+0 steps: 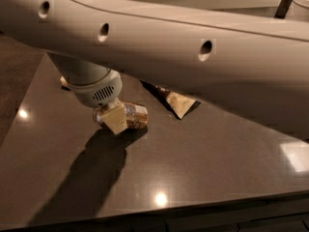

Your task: Knock orange can over

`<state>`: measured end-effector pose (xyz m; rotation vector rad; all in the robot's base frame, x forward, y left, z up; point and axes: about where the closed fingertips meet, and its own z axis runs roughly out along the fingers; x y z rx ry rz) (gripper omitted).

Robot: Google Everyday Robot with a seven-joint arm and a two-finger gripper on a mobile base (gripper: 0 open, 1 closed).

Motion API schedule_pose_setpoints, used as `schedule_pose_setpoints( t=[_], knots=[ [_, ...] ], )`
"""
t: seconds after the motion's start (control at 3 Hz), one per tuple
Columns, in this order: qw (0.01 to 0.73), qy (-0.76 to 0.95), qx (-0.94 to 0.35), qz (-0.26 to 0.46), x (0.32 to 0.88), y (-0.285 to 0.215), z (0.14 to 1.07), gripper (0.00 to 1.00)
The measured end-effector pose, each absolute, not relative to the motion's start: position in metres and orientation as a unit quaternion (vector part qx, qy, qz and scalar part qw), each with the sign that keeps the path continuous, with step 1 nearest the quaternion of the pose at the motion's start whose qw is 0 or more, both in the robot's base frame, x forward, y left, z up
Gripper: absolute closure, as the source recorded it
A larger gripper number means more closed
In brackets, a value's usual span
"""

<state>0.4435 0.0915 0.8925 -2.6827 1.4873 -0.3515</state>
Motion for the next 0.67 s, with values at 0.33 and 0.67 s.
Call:
schedule_pose_setpoints(
  t=[0.33, 0.67],
  knots=[
    [0.035, 0.481, -0.869, -0.115, 0.4442, 0.0943, 0.8943, 0.00],
    [0.035, 0.481, -0.869, -0.115, 0.4442, 0.0943, 0.8943, 0.00]
  ],
)
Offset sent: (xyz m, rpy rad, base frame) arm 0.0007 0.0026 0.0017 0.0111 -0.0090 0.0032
